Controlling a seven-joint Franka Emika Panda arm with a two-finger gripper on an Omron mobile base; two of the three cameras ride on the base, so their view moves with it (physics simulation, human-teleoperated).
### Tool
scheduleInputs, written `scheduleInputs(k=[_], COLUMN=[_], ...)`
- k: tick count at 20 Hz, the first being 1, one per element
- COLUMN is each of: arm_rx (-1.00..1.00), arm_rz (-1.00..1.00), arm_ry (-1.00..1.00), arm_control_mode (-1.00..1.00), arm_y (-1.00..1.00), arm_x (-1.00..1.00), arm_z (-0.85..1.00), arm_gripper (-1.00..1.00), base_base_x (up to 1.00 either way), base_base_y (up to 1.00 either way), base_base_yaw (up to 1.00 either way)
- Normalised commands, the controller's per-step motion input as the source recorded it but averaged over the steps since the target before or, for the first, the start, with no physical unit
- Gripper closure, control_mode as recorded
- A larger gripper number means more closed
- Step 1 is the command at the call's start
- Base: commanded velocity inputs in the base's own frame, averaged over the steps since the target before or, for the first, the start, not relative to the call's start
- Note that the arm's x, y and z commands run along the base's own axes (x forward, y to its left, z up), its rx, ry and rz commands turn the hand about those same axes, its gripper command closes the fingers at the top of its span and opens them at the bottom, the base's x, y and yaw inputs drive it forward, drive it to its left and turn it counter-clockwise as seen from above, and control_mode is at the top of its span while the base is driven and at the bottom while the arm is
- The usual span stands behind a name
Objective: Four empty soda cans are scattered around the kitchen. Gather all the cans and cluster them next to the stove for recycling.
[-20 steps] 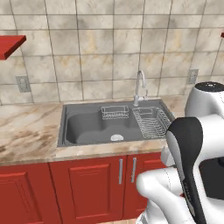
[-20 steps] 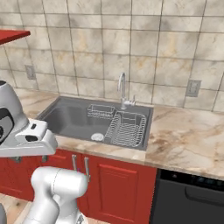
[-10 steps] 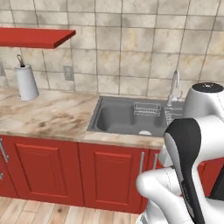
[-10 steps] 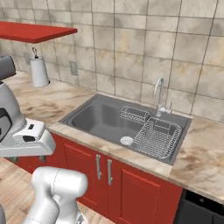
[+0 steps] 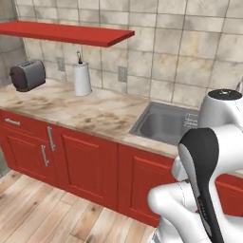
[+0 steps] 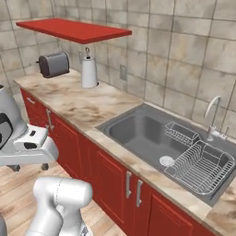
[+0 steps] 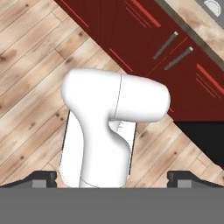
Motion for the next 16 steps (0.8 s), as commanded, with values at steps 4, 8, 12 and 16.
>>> scheduleInputs(k=[4, 8, 12, 16], arm_rx=[0.0, 0.0, 0.0, 0.0], arm_rz=[0.0, 0.0, 0.0, 0.0], arm_ry=[0.0, 0.0, 0.0, 0.0], arm_control_mode=[1.0, 1.0, 1.0, 1.0], arm_y=[0.0, 0.0, 0.0, 0.0], arm_x=[0.0, 0.0, 0.0, 0.0], arm_z=[0.0, 0.0, 0.0, 0.0], arm_gripper=[-1.0, -1.0, -1.0, -1.0], base_base_x=[-0.08, -0.08, -0.08, -0.1], base_base_y=[0.0, 0.0, 0.0, -0.12], base_base_yaw=[0.5, 0.5, 0.5, 0.42])
